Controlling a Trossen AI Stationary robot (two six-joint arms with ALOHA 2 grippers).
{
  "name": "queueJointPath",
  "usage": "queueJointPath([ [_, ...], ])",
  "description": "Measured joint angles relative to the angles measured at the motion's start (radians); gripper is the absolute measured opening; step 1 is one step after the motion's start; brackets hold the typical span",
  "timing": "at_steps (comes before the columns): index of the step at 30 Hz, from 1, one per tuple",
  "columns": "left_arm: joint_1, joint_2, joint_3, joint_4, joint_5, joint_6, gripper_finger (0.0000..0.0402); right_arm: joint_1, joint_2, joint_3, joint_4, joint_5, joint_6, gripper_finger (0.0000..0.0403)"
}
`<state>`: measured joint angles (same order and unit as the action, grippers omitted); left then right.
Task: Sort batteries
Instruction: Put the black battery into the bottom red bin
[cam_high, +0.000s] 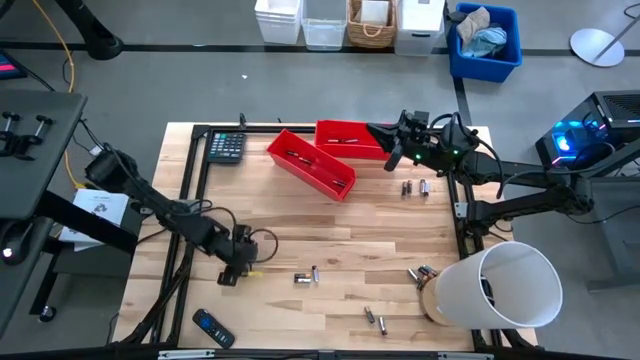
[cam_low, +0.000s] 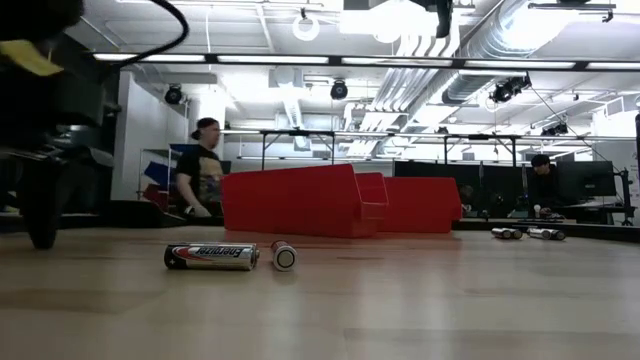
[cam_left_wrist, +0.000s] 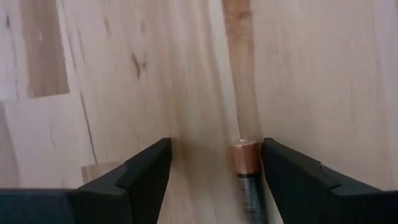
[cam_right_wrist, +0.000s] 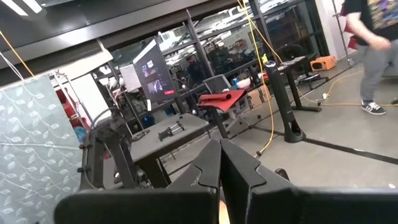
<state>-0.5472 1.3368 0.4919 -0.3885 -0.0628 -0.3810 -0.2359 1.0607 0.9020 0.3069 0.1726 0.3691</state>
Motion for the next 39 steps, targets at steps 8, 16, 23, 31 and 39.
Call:
queueJointPath([
  [8,-0.069,0.06,0.005,-0.019,-0.133,-0.053,0.0238,0.0,0.001,0.0,-0.03,0.0,0.0,0.0],
  [16,0.005,-0.087,0.09,-0.397,-0.176,-0.32,0.0238,0.0,0.001,0.0,-0.036,0.008,-0.005,0.0],
  [23,0.019,-0.33,0.096,-0.494,-0.031,-0.731,0.0238,0.0,0.001,0.0,-0.041,0.018,-0.009,0.0],
  [31,0.048,-0.346,0.089,-0.629,-0.076,-0.906,0.0238,0.0,0.001,0.0,-0.051,0.018,-0.015,0.0],
  [39,0.279,-0.178,0.088,-0.589,0.057,-0.743,0.02,0.0,0.008,0.0,-0.057,0.019,-0.019,0.0],
])
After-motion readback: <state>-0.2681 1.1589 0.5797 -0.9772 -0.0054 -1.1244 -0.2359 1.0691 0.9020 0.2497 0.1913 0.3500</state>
